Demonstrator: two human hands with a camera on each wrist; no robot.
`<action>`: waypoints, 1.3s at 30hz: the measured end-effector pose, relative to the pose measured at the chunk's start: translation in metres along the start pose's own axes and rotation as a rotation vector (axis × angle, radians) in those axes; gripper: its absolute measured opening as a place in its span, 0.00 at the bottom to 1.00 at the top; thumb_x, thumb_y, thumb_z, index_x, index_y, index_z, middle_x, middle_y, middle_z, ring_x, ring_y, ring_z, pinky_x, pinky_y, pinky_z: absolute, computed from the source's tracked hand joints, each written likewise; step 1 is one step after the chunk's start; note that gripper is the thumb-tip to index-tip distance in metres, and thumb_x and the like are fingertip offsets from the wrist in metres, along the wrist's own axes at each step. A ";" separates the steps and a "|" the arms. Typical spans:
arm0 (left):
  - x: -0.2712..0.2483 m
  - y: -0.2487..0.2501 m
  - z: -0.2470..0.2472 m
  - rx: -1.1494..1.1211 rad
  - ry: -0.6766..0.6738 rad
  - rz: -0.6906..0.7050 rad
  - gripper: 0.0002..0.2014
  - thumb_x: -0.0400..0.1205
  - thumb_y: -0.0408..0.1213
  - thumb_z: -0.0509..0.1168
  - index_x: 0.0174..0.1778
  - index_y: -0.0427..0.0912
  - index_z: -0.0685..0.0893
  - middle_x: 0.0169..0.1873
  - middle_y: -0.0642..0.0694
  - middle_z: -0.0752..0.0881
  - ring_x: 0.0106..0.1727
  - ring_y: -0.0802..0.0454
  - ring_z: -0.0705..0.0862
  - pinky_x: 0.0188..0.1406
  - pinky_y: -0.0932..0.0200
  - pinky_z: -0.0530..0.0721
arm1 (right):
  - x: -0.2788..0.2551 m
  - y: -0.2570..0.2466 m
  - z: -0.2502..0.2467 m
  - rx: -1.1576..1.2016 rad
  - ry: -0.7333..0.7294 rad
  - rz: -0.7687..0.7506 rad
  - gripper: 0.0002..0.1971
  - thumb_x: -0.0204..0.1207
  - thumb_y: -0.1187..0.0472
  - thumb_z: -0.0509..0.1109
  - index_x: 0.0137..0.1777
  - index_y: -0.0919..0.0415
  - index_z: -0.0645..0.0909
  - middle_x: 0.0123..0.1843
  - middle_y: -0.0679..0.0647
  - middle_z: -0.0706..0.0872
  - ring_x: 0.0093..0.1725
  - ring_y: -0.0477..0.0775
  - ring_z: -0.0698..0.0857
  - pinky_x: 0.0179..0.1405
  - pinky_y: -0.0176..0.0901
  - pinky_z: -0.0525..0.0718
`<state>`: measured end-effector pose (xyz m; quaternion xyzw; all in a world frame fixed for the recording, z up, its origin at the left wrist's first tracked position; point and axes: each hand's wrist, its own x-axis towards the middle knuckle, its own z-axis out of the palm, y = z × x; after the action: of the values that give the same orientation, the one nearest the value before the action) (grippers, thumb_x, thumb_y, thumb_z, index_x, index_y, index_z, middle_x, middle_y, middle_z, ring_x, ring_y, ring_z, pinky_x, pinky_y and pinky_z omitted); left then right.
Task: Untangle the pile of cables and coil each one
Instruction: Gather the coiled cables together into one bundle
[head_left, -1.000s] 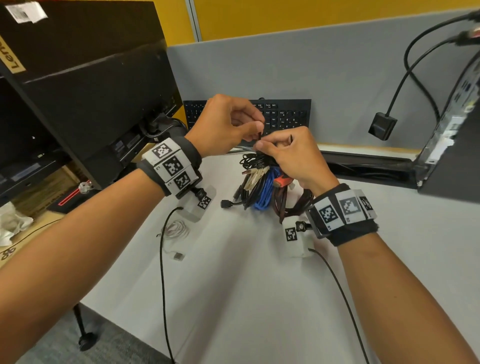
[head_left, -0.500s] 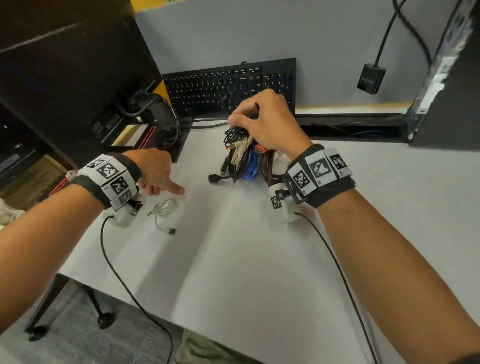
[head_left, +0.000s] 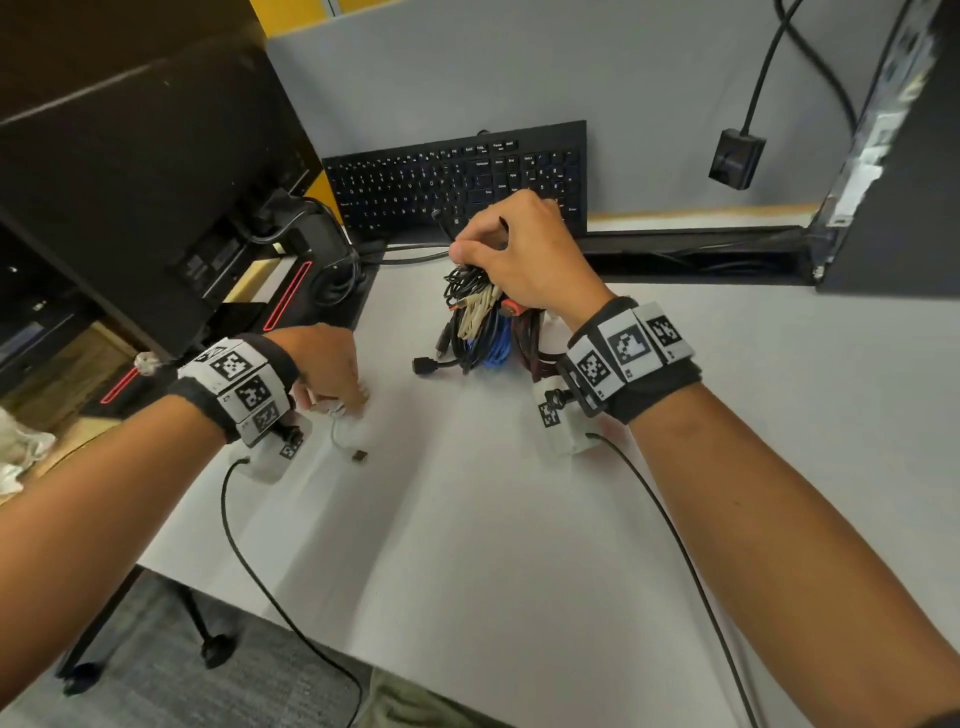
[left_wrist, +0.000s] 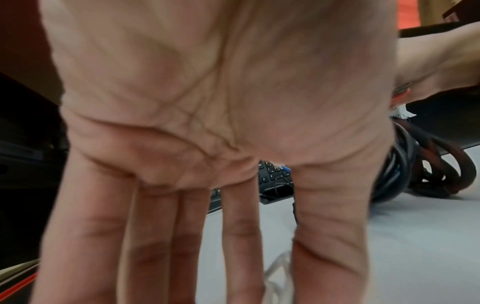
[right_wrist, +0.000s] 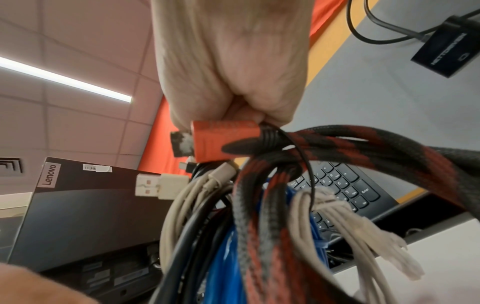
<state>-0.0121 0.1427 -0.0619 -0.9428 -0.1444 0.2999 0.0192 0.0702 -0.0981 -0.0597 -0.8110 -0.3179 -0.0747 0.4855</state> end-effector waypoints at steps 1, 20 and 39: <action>-0.001 0.003 -0.005 0.004 0.038 0.004 0.11 0.74 0.43 0.78 0.37 0.37 0.92 0.35 0.41 0.92 0.37 0.44 0.91 0.37 0.53 0.92 | 0.000 0.000 0.000 0.001 -0.001 0.001 0.06 0.80 0.54 0.76 0.48 0.53 0.94 0.43 0.43 0.91 0.45 0.38 0.83 0.56 0.41 0.78; -0.008 0.064 -0.050 -1.153 0.779 0.661 0.06 0.84 0.35 0.70 0.49 0.36 0.89 0.42 0.37 0.93 0.47 0.30 0.90 0.53 0.37 0.90 | 0.000 0.008 -0.003 0.051 0.043 0.075 0.03 0.77 0.57 0.80 0.46 0.54 0.95 0.41 0.43 0.94 0.43 0.39 0.90 0.44 0.29 0.84; 0.025 0.103 -0.067 -1.171 0.599 0.920 0.10 0.81 0.28 0.72 0.57 0.32 0.90 0.47 0.34 0.93 0.45 0.44 0.90 0.51 0.51 0.91 | -0.001 0.026 -0.028 0.310 0.121 0.191 0.09 0.79 0.61 0.78 0.39 0.48 0.94 0.35 0.54 0.93 0.35 0.60 0.92 0.25 0.51 0.90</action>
<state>0.0723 0.0540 -0.0339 -0.8051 0.1361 -0.1123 -0.5663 0.0900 -0.1302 -0.0655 -0.7471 -0.2173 -0.0271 0.6276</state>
